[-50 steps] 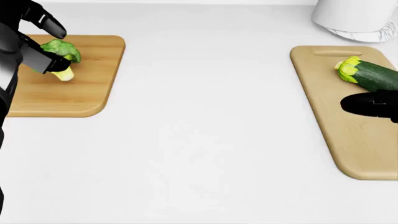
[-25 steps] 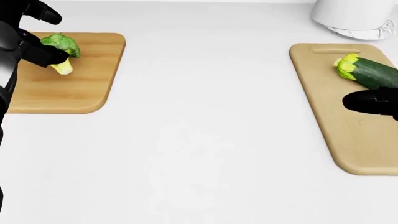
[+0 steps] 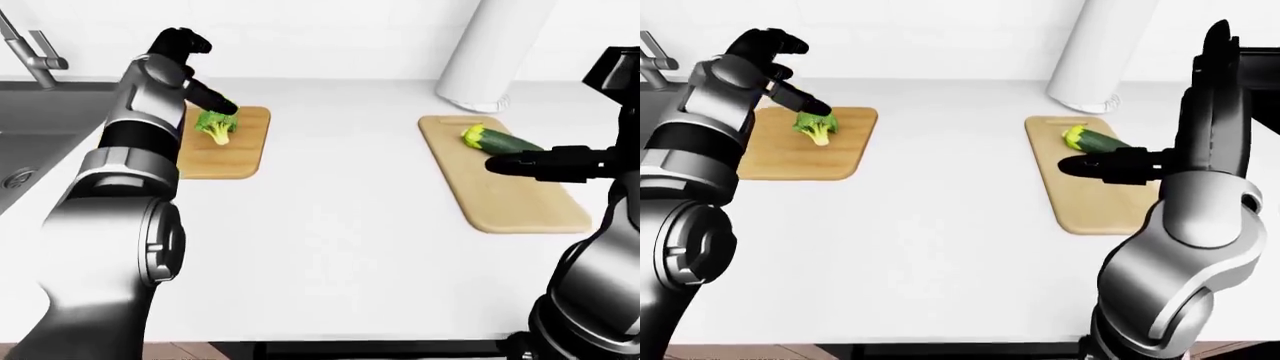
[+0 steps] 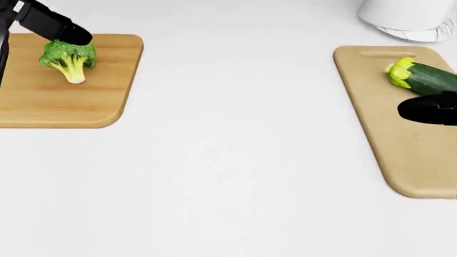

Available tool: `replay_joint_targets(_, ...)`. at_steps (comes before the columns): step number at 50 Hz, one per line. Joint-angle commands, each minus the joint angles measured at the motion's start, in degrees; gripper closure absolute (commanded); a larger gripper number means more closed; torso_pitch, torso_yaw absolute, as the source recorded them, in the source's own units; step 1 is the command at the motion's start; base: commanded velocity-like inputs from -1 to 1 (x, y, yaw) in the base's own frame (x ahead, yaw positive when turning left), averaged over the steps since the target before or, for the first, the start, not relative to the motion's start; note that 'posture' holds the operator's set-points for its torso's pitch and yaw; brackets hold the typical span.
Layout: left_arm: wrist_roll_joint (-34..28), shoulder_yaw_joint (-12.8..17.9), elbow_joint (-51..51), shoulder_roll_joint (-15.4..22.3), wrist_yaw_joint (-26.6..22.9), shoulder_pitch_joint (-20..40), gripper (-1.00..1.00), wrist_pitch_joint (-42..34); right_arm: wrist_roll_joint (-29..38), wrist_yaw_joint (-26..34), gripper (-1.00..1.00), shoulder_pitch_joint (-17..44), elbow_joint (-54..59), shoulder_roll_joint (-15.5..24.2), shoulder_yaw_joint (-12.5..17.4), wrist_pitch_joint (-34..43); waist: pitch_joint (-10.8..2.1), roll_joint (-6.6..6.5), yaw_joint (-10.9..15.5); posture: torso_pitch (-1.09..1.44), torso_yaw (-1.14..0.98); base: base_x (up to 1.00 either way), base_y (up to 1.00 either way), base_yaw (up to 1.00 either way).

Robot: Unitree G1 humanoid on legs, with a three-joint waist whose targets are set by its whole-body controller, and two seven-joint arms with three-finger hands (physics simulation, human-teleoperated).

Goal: Place the broccoli and the zucchini on separate cutting boards.

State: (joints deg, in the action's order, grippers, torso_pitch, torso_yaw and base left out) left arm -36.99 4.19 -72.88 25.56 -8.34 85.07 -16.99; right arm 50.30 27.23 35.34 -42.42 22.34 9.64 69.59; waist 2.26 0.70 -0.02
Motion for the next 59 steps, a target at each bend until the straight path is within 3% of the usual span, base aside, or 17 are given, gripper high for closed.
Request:
replay_joint_targets(1,1.82,1.30,4.04,1.02,-0.80,3.19,-0.53,1.51,1.79,1.42,-1.00,2.54,-1.78,2.06,0.84,0.05,-1.75,0.09,0.11,0.00,0.00,0.00,0.00,0.00)
replay_joint_targets(8,6.03,2.46,8.51,3.97,-3.70,2.08,-0.57,0.63,4.34,5.58,-1.00,5.46,-1.40,4.82,0.89,2.41,-1.34,0.03,0.01,0.00,0.00,0.00,0.00,0.00)
replay_joint_targets(12,9.30,3.80,16.40,6.01,-6.12,-1.68,-0.62,-0.82,6.25,10.29,-1.00,7.29,-2.14,9.01,2.85,5.35,-1.22,-0.05,0.05,0.00,0.00,0.00,0.00,0.00)
replay_joint_targets(20,12.81,5.72,28.95,10.61,-8.83,-9.35,-0.73,-4.20,6.25,12.18,-1.00,8.24,-1.49,11.62,4.98,5.83,-1.14,-0.10,0.19,0.00,0.00,0.00,0.00,0.00)
replay_joint_targets(27,15.08,8.46,46.42,14.45,-12.63,-17.90,-0.71,-11.22,4.83,14.43,-1.00,6.76,-3.29,15.88,9.02,8.33,-0.90,-0.20,0.18,0.00,0.00,0.00,0.00,0.00)
replay_joint_targets(31,15.88,9.59,51.57,16.00,-13.72,-21.04,-0.72,-13.04,2.81,14.40,-1.00,5.52,-4.24,18.13,11.32,9.51,-0.79,-0.17,0.28,0.00,0.00,0.00,0.00,0.00)
replay_joint_targets(43,22.83,17.52,66.10,22.67,-14.87,-35.14,-0.72,-17.88,-6.70,11.18,-1.00,-0.20,-6.80,23.85,20.13,11.87,-0.76,-0.51,0.19,0.00,0.00,0.00,0.00,0.00)
replay_joint_targets(53,30.40,24.40,71.25,25.71,-11.79,-47.25,-0.73,-17.64,-14.40,8.54,-1.00,-5.45,-8.96,26.73,28.25,13.26,-0.25,-0.53,0.22,0.00,0.00,0.00,0.00,0.00)
replay_joint_targets(59,34.50,31.00,74.00,27.51,-10.80,-55.17,-0.76,-17.13,-18.03,8.01,-1.00,-8.57,-10.08,28.26,33.61,13.86,0.05,-0.63,0.22,0.00,0.00,0.00,0.00,0.00)
